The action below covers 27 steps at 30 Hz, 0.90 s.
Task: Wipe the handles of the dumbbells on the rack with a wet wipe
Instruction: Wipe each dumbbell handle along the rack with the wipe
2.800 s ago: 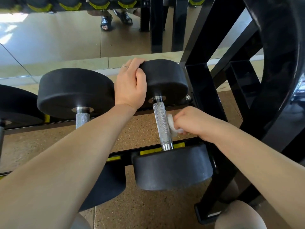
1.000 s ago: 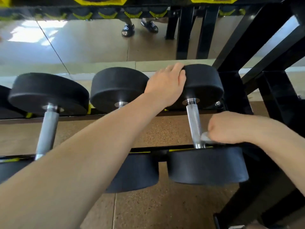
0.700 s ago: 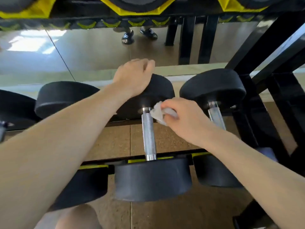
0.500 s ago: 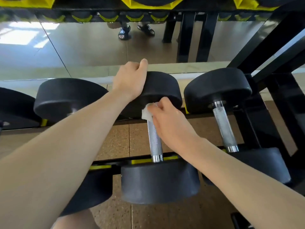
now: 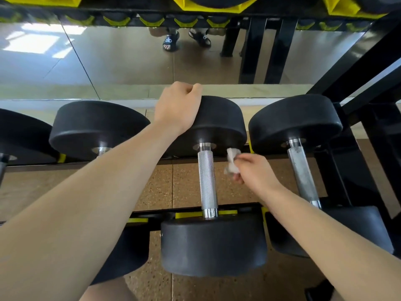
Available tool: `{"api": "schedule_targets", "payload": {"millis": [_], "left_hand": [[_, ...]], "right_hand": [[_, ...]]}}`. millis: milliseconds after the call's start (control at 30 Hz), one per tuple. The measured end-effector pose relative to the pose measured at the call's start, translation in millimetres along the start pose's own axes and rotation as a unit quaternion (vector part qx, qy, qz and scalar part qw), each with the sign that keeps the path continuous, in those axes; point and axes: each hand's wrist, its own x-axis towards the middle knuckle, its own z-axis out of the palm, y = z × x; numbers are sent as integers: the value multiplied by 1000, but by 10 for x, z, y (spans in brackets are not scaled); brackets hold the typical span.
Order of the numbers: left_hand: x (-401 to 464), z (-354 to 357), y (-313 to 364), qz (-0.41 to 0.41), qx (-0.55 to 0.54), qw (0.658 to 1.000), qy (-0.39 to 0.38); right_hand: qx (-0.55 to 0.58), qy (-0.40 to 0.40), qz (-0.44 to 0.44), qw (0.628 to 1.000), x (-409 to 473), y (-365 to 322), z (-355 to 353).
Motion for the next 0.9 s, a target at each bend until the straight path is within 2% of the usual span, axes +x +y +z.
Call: {"api": "schedule_targets", "payload": {"millis": [33, 100, 200, 233, 300, 333, 400, 433, 533, 600, 667, 767, 833, 900], "left_hand": [[5, 7, -6, -1, -5, 1000, 0], [-4, 12, -8, -6, -9, 1000, 1], [-4, 8, -13, -3, -7, 1000, 4], [5, 14, -17, 0, -5, 1000, 3], [21, 24, -34, 4, -5, 1000, 4], [29, 28, -48, 8, -7, 1000, 5], [29, 33, -61, 13, -7, 1000, 4], [27, 36, -66, 14, -7, 1000, 5], [27, 36, -73, 16, -7, 1000, 6], [26, 37, -75, 14, -9, 1000, 5], [20, 38, -71, 13, -7, 1000, 4], [4, 32, -56, 13, 3, 1000, 8], [-7, 21, -41, 15, 9, 1000, 11], [-15, 13, -25, 17, 13, 1000, 15]], "right_hand": [[119, -12, 81, 990, 38, -68, 52], [209, -40, 138, 967, 68, -252, 192], [161, -50, 131, 977, -4, -424, 306], [100, -44, 94, 990, -51, -426, 291], [-47, -16, -59, 997, -162, -396, 271], [-92, 8, -161, 983, -215, -386, 283], [-172, 33, -327, 929, -299, -403, 302], [-228, 34, -368, 901, -305, -402, 312], [-420, 34, -396, 816, -237, -334, 312], [-462, 28, -402, 790, -222, -280, 284], [-438, 39, -409, 800, -218, -275, 258], [-367, 63, -383, 845, -203, -236, 214], [-305, 63, -318, 895, -207, -216, 192], [-207, 22, -204, 957, -172, -220, 233]]}}
